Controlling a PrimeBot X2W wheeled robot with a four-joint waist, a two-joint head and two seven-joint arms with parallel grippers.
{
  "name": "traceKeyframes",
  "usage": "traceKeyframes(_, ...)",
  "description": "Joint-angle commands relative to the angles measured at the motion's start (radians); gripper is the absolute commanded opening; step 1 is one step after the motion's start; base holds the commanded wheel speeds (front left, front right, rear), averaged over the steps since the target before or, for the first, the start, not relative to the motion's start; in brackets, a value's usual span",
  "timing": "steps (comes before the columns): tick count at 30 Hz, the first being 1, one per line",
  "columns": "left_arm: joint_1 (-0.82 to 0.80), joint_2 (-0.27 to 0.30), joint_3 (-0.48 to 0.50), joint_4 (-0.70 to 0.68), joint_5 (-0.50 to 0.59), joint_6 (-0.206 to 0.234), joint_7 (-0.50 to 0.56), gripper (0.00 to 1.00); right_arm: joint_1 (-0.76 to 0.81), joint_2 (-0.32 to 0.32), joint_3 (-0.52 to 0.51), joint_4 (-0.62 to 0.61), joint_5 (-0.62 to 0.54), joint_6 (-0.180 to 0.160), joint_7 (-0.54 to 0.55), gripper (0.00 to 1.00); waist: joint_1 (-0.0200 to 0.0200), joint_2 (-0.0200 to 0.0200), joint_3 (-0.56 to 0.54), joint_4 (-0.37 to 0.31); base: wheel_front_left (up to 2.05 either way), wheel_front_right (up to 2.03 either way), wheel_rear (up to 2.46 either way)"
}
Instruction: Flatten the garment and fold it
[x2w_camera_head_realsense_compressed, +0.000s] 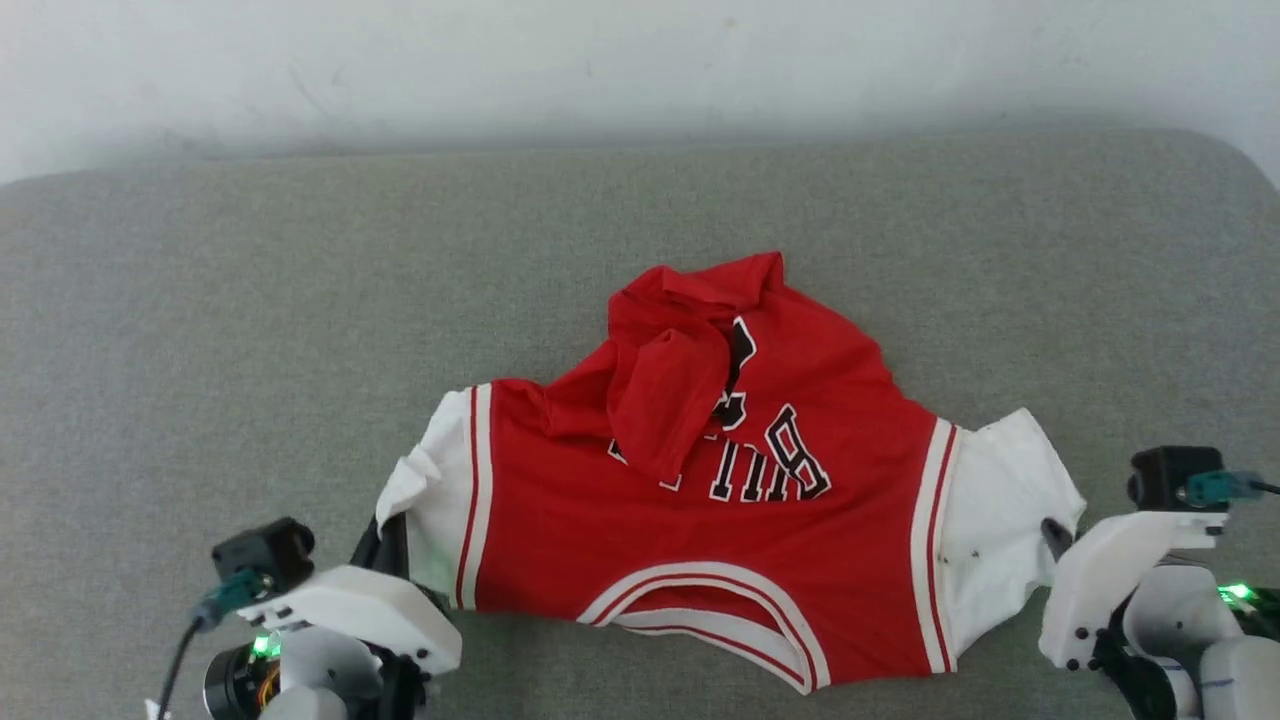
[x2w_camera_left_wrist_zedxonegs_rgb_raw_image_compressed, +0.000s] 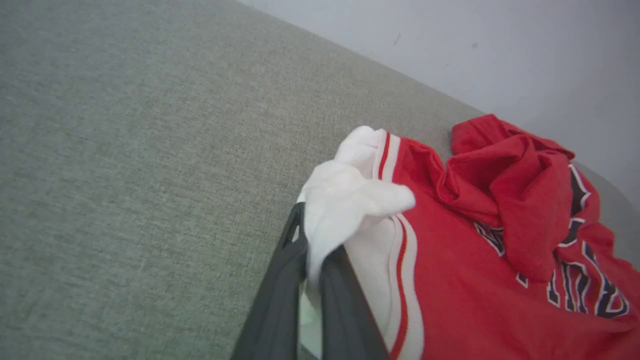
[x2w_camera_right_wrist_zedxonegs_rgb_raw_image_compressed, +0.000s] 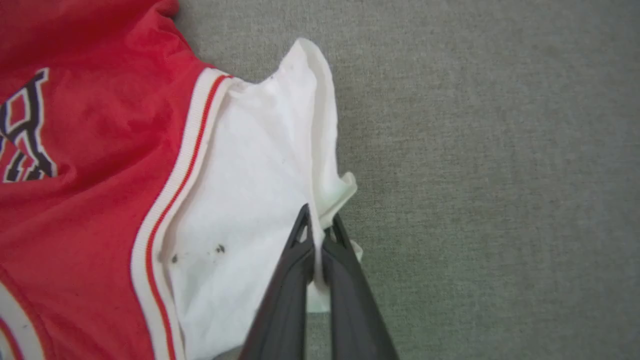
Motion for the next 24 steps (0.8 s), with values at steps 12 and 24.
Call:
traceKeyframes(12,-0.152,0.087,0.056,-0.289,-0.205,-0.137,0.185,0.00,-0.135,-0.101,0.077,-0.300,-0.003,0.002,0.100,0.00,0.0000,-0.0001,0.024,-0.031,0.00,0.00,0.00)
traceKeyframes(24,-0.756,0.213,0.082,-0.188,-0.160,-0.119,0.290,0.00,-0.792,-0.349,0.326,-0.163,0.010,0.002,0.177,0.00,0.0000,-0.0001,0.274,-0.059,0.00,0.00,0.00)
